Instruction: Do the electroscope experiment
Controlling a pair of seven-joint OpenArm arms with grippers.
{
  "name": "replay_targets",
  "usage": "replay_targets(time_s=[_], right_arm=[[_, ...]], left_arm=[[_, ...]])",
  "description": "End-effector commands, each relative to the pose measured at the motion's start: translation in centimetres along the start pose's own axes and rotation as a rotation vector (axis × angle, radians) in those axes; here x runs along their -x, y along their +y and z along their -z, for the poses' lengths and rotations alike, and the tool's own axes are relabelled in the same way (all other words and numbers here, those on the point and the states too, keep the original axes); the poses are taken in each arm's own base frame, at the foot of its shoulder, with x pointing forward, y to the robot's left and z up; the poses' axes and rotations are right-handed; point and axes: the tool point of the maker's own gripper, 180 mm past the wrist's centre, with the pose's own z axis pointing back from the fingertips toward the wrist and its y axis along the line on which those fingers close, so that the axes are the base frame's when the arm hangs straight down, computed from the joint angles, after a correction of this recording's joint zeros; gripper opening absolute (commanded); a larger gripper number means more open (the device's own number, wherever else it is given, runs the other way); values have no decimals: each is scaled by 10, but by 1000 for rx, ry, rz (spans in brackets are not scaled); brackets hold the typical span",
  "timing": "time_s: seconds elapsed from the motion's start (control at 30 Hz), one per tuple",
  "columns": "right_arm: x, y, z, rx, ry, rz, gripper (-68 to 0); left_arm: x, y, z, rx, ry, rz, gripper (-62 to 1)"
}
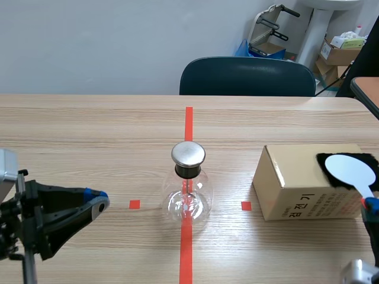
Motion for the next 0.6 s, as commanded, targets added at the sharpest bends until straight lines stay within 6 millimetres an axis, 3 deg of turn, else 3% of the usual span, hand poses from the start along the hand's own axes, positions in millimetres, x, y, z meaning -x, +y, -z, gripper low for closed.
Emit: replay_targets(time_s=[0.0, 0.17, 0.3, 0.57], right_arm=[[5, -28, 13, 60, 0, -28, -660], [4, -70, 37, 90, 13, 4, -660], [-17, -101, 56, 162, -12, 21, -660], [-75, -115, 92, 205, -73, 47, -660]], left_arm=[[-9, 5, 11, -6, -37, 8, -555], [0, 9, 34, -22, -23, 25, -570], [9, 13, 48, -34, -4, 36, -571], [35, 19, 66, -56, 46, 46, -573]])
